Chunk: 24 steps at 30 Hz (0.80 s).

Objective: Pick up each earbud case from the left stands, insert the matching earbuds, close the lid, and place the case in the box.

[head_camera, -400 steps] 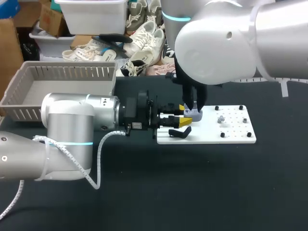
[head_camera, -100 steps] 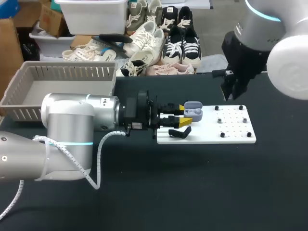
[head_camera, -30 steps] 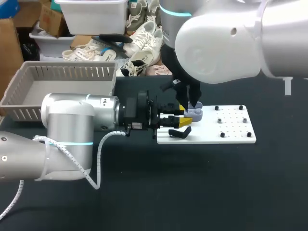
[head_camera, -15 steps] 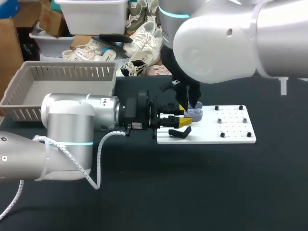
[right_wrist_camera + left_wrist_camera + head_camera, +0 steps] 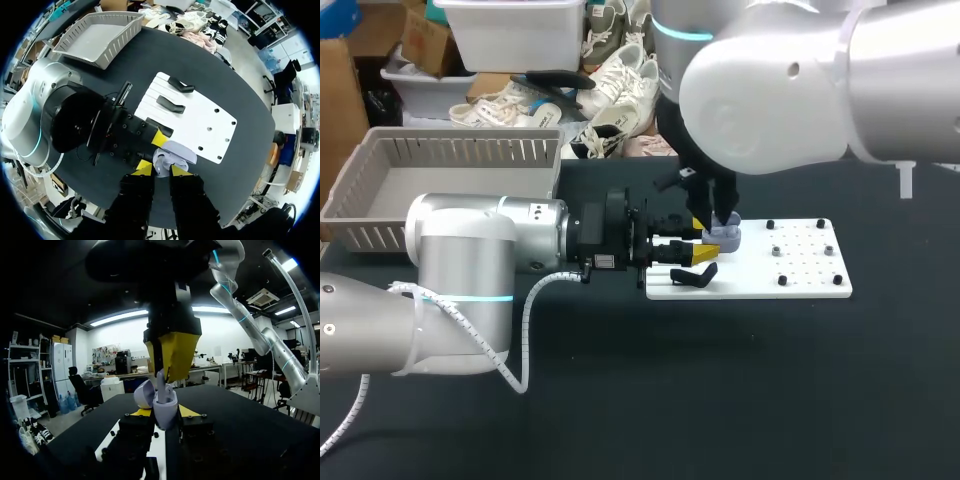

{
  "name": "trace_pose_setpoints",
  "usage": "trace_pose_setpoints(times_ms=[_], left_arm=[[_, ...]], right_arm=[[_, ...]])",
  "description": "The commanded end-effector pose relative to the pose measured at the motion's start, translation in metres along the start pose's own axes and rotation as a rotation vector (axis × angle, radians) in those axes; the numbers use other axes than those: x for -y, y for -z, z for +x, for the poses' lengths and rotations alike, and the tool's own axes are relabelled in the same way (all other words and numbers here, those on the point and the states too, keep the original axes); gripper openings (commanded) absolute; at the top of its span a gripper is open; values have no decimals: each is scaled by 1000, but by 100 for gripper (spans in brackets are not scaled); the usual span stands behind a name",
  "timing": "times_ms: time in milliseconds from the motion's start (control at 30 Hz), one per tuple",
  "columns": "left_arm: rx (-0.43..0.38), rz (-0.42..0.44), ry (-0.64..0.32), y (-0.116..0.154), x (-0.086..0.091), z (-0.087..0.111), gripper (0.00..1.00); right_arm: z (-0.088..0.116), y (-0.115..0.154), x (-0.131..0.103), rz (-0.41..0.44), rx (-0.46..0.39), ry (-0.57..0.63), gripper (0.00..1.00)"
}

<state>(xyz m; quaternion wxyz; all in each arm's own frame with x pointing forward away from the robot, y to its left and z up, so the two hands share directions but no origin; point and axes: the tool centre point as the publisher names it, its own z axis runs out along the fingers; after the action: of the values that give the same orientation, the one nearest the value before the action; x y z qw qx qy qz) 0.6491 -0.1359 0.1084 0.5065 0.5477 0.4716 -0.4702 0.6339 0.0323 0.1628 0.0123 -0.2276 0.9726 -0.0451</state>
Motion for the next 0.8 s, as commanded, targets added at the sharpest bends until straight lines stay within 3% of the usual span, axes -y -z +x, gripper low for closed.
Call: trace_pose_setpoints(times_ms=[33, 800], left_arm=[[1, -4, -1, 0, 1, 0, 0], [1, -4, -1, 0, 1, 0, 0]], right_arm=[[-1, -1, 0, 1, 0, -4, 0], [-1, -7, 4, -2, -11, -6, 0]])
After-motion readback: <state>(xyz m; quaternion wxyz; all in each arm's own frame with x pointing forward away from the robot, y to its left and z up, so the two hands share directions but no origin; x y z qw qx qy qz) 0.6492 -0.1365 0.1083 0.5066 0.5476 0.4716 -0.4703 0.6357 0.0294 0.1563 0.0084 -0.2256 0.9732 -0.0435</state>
